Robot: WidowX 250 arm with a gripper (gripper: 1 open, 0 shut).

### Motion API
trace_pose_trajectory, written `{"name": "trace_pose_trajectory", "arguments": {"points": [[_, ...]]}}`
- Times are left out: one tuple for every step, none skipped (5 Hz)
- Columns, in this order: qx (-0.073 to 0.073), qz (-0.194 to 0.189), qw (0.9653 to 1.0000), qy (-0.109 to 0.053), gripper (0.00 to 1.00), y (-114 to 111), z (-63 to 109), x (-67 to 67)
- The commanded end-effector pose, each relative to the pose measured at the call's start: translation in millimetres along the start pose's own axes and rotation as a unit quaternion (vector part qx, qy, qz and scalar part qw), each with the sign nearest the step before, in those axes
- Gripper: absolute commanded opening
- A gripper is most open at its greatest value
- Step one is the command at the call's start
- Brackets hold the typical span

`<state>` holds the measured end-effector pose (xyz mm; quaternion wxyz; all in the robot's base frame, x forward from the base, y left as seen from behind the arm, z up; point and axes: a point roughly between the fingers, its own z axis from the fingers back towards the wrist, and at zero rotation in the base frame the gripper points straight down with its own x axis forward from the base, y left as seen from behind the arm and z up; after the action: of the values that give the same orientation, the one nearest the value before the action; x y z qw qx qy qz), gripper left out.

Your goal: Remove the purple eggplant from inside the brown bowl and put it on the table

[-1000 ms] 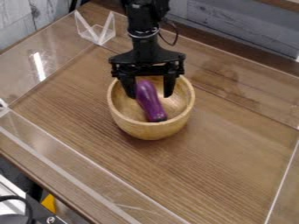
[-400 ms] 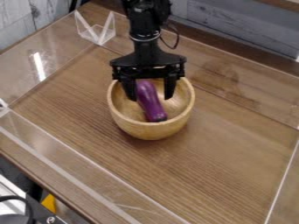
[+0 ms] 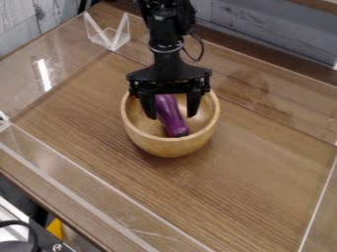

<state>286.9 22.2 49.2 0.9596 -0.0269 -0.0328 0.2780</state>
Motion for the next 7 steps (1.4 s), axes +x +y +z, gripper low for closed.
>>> {"name": "trace_pose_trajectory", "arguments": {"points": [[-0.009,0.000,0.9999,-0.009,1.00,-5.6,4.4,1.4],[-0.009,0.001,0.9999,-0.005,1.00,-7.2,1.0,0.9],[-0.009,0.003,1.0000,-0.002,0.00,-8.2,-2.2,1.2],[-0.013,0.005,0.9999,0.004,0.00,-9.2,-1.4,1.1],[-0.018,0.005,0.9998,0.008,1.00,-9.7,0.6,1.1],[-0.020,0.006,0.9997,0.010,0.00,-10.1,1.6,0.9],[-0.022,0.008,0.9996,0.012,0.00,-10.5,2.9,0.9]]}}
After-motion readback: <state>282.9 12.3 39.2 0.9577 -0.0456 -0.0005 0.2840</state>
